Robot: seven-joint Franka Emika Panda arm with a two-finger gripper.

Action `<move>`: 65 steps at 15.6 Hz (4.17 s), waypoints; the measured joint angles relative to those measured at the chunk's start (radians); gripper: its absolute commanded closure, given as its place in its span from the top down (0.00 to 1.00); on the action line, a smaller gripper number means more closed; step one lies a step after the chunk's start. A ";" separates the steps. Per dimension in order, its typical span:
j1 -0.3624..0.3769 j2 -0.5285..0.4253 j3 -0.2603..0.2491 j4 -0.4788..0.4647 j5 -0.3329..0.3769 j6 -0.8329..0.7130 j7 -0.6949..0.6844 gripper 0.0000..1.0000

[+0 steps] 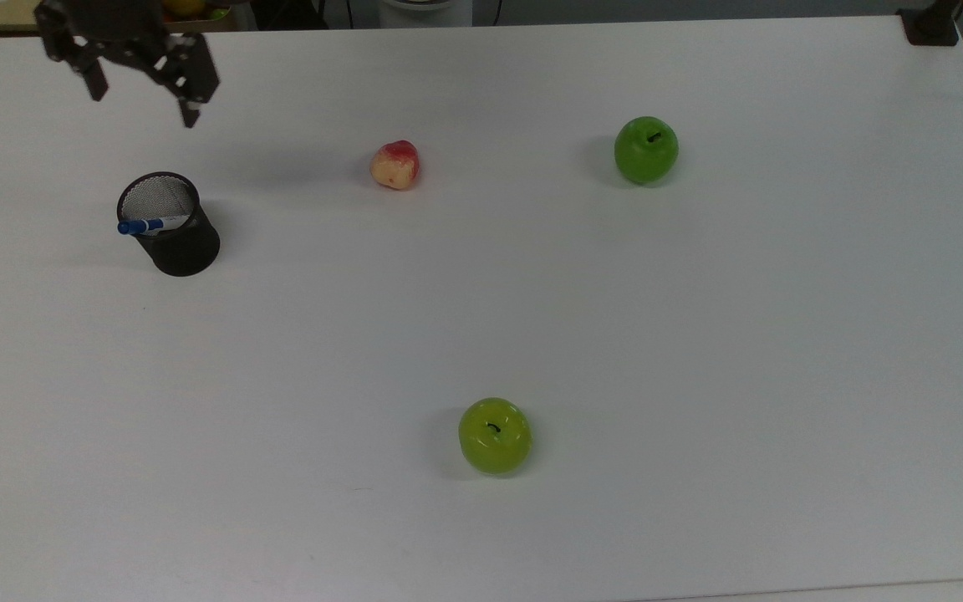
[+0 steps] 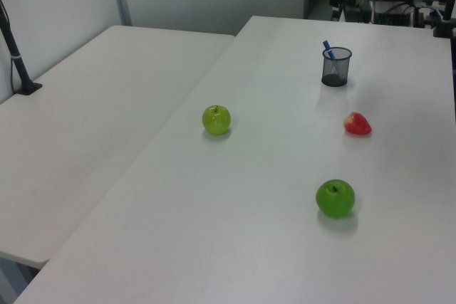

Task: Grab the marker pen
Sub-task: 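Lower the open gripper over the cup onto the blue-capped marker, then close the gripper on the marker's cap end, then lift the marker straight up out of the pen cup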

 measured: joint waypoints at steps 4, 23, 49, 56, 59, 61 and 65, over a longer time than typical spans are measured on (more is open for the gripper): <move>-0.065 0.042 -0.001 0.002 0.000 0.103 -0.004 1.00; -0.084 0.240 0.008 -0.005 0.000 0.307 -0.011 0.95; -0.067 0.238 0.021 -0.005 0.000 0.307 -0.011 0.00; -0.067 0.158 0.020 0.005 0.002 0.291 -0.011 0.00; -0.067 0.103 0.020 0.009 0.017 0.285 -0.011 0.00; -0.067 0.062 0.021 0.011 0.025 0.279 -0.011 0.00; -0.066 0.009 0.022 0.011 0.040 0.238 -0.011 0.00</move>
